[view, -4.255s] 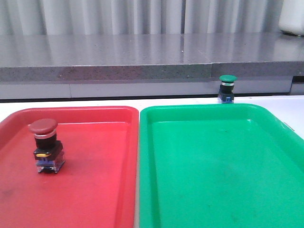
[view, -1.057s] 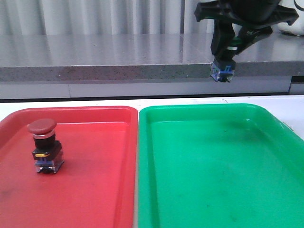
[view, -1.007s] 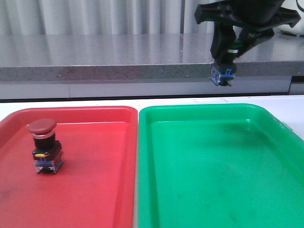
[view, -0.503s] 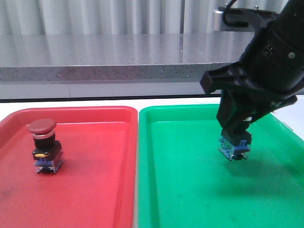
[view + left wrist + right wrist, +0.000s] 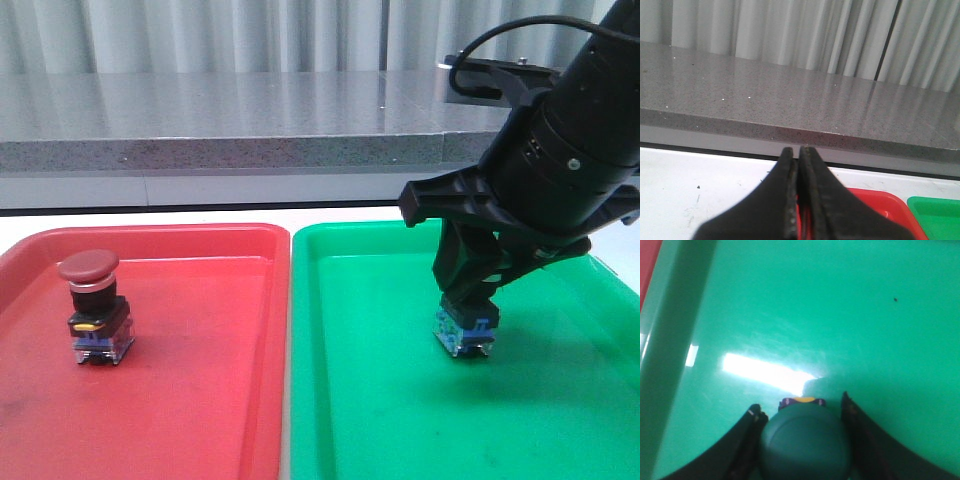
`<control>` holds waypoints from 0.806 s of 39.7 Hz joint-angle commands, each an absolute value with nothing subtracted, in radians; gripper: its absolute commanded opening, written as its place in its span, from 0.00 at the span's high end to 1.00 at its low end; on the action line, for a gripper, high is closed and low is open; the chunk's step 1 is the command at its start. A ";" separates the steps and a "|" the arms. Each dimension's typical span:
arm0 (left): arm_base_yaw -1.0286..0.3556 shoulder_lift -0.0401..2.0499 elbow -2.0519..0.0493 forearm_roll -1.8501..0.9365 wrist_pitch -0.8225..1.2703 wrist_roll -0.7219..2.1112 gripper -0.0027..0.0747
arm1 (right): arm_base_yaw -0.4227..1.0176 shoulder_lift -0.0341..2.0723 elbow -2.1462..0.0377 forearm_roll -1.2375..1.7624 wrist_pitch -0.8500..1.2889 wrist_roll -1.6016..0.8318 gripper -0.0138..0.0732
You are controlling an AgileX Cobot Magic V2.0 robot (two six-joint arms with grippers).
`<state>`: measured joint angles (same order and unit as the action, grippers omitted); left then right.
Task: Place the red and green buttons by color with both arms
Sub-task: 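Lift the green button and lower it into the green tray, then open the right gripper and raise it away from the button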
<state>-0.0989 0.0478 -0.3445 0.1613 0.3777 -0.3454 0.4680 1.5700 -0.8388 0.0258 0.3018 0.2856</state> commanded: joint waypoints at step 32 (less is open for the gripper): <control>-0.098 0.058 -0.368 0.161 0.298 -0.349 0.99 | 0.466 1.537 -0.860 -0.071 0.310 0.286 0.27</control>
